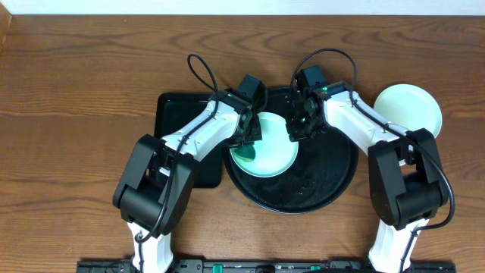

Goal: Clean dirty plates on tray and stack at the side
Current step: 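Rub the sponge around the plate's center with the left gripper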

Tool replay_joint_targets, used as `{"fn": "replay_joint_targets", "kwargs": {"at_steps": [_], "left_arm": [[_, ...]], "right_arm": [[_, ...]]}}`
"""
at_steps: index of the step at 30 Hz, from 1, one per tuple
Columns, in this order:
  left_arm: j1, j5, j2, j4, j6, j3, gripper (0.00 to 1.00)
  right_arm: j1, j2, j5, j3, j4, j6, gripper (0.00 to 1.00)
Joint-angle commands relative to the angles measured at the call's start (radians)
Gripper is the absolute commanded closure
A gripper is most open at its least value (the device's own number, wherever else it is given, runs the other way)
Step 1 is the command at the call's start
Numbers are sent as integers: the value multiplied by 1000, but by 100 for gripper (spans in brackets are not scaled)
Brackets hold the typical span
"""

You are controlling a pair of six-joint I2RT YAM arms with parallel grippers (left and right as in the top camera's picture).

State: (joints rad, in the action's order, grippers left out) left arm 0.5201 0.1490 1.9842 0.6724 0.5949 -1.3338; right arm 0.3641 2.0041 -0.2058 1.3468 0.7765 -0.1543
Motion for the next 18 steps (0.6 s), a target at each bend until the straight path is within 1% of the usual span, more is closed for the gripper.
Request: {"fn": "replay_joint_targets", "kwargs": {"at_steps": [1, 11, 16, 18], "left_arm": [[30, 79, 40, -11, 0, 8, 92], [108, 84, 40, -32, 13, 8, 92], [119, 159, 40, -55, 13, 8, 92], [113, 162, 37, -59, 13, -1, 92]], "right_arm": [[24, 14, -9, -1, -2, -2, 99], [24, 14, -8, -1, -2, -2, 99], [24, 14, -9, -1, -2, -2, 99], [24, 14, -9, -1, -2, -2, 99]]}}
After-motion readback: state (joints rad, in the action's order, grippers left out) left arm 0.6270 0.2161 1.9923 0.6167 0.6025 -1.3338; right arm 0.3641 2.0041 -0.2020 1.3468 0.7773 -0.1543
